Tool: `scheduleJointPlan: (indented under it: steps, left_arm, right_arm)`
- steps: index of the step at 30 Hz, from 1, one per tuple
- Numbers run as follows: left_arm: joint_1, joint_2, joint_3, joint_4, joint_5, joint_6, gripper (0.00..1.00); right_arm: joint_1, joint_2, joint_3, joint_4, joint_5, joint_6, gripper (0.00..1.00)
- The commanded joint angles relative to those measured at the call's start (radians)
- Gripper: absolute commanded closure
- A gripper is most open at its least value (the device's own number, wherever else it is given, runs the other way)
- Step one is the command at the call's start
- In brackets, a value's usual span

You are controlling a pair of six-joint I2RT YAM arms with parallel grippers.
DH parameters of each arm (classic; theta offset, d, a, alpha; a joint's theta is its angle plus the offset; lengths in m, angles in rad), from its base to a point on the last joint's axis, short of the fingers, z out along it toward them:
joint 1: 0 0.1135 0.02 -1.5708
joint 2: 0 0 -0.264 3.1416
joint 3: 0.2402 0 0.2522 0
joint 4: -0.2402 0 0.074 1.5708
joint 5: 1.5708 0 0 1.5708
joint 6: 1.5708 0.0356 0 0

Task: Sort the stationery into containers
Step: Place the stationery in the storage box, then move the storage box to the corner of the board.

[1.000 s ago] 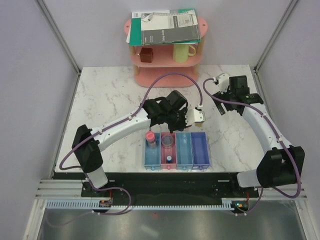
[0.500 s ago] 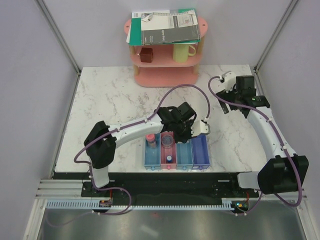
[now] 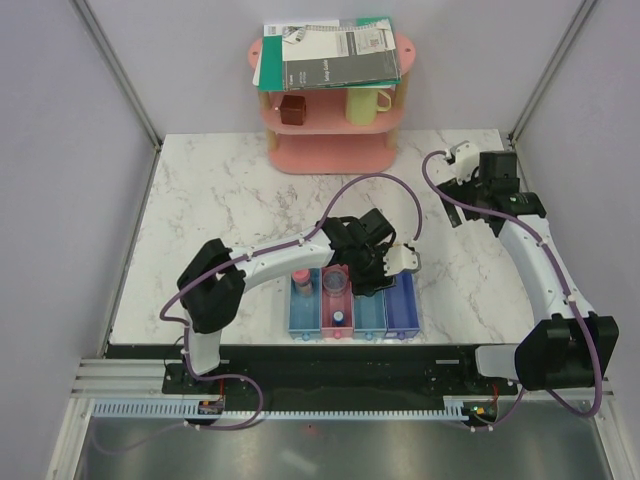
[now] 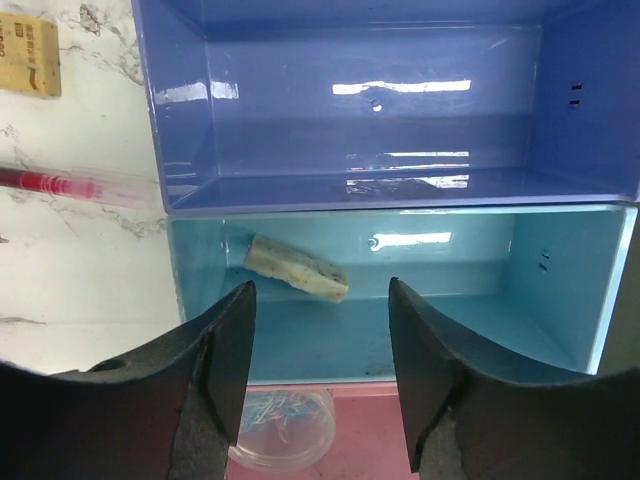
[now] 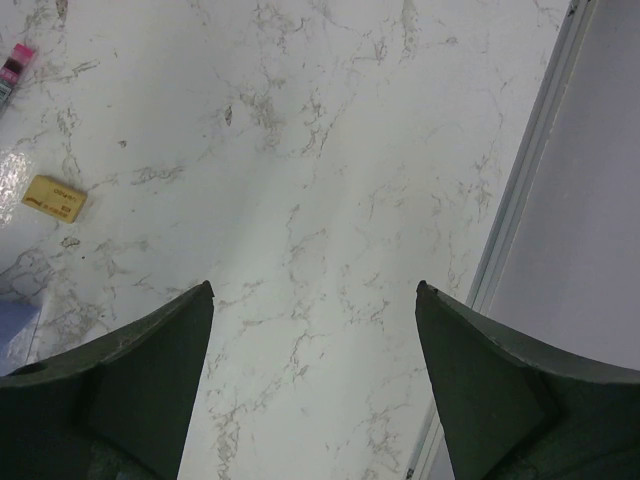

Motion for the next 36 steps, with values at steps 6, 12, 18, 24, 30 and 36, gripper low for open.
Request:
scheduleJointPlan:
  steps: [6, 12, 18, 24, 30, 36]
  left_arm:
    - [0.002, -0.069, 0.062, 0.026, -0.019, -0.005, 0.35]
    - [0.008, -0.197, 0.156, 0.007, -0.113, 0.011, 0.31]
    - [0.069, -0.332, 0.167, -0.043, -0.200, 0.035, 0.28]
    - [0.250, -0.476, -0.034, -0.088, -0.181, 0.011, 0.32]
    - [0.439, -0.574, -0.272, -0.117, -0.093, -0.057, 0.33]
    - [0.483, -0.588, -0.407, -0.102, -0.096, -0.086, 0.34]
  right_arm:
    - [-0.005, -0.040, -0.058, 0.007, -0.052, -0.002, 0.10]
    - [-0.003, -0.036, -0.112, -0.007, -0.079, 0.019, 0.11]
    - [-0.003, -0.037, -0.127, -0.017, -0.122, 0.044, 0.11]
    - [-0.002, -0.033, -0.089, -0.045, -0.150, 0.050, 0.11]
    - [0.007, -0.033, -0.056, -0.076, -0.171, 0.049, 0.11]
    - [0.032, -0.039, -0.050, -0.091, -0.178, 0.058, 0.12]
